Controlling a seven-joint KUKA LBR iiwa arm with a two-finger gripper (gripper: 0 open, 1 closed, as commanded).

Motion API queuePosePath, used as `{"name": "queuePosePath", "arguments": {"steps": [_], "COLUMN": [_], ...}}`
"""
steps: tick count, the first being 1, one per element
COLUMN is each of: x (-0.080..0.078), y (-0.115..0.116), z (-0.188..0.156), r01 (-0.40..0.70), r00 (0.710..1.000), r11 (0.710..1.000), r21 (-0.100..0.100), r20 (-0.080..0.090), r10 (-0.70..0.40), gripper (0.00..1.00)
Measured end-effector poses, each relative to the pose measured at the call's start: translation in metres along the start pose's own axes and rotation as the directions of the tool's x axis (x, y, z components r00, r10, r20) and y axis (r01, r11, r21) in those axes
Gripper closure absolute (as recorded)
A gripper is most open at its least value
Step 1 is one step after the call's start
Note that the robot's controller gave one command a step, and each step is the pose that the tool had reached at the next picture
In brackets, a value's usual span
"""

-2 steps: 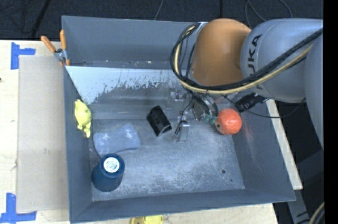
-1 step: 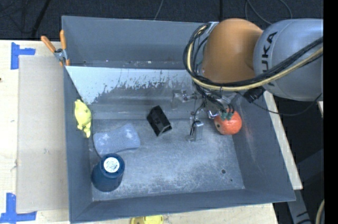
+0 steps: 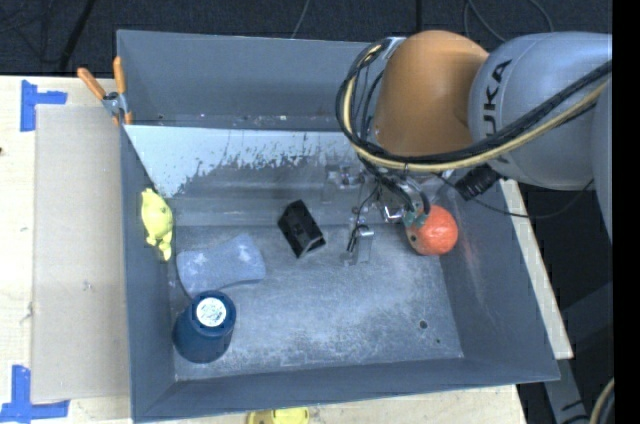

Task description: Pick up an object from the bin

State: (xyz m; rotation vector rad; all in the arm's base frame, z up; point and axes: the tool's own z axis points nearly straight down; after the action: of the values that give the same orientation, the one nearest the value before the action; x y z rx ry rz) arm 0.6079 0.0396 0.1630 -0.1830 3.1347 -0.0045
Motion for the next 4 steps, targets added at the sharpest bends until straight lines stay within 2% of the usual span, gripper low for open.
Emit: {"name": "queuePosePath", "arguments": {"steps": [1,2,3,4], "x": [-0.003,-0.003,0.012,0.016], "y": [0.029,0.052,0.069,0.076], "z": [-0.054,-0.070,-0.031,-0.022], "r01": [0.078,-0.010,-0.030,0.133], "r00": [0.997,1.000,1.000,0.991], "r11": [0.997,1.000,1.000,0.991], "r21": [-0.004,-0.003,-0.003,-0.003], "r20": [-0.004,0.014,-0.002,-0.003], "r10": [-0.078,0.010,0.030,-0.133], "gripper": [0.00,0.00,0.00,0.00]}}
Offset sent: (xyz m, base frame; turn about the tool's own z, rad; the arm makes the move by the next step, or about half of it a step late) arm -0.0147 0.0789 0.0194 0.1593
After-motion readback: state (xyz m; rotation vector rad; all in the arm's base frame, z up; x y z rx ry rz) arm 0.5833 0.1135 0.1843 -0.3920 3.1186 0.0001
